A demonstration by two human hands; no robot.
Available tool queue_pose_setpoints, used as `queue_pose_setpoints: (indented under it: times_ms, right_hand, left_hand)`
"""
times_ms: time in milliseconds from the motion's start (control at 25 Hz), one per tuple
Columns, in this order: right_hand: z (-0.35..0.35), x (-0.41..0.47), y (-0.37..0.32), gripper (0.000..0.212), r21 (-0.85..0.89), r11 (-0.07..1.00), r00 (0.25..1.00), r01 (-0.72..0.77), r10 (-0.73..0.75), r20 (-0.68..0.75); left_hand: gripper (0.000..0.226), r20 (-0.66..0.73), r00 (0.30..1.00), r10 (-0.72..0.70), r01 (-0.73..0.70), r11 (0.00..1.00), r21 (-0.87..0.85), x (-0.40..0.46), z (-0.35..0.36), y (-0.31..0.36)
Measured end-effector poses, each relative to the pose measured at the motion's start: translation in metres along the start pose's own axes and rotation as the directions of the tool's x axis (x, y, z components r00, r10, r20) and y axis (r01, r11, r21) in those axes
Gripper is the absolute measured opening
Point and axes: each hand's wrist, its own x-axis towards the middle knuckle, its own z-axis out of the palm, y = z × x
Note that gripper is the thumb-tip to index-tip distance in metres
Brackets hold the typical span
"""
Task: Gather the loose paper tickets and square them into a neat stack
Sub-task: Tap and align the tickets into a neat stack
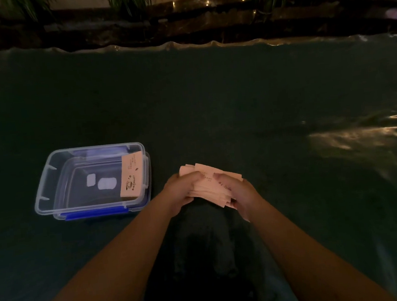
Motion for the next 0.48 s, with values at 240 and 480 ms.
queue_pose_setpoints:
  times_ms: [240,480]
  right_hand:
    - [-0.011,-0.028,0.037,0.062,0.061,0.995,0.995,0.084,-0.086,0.042]
    - [-0.029,-0.056,0.041,0.039,-0.085,0.996,0.97,-0.027,0.047,0.239]
  left_hand:
    - [0.065,0.13,0.99,0.051,-0.061,0.996,0.067,-0.019,-0.012,-0.021]
    - [0.049,0.341,0.94,0.022,-0.166,0.902,0.399,-0.057,-0.025,-0.007]
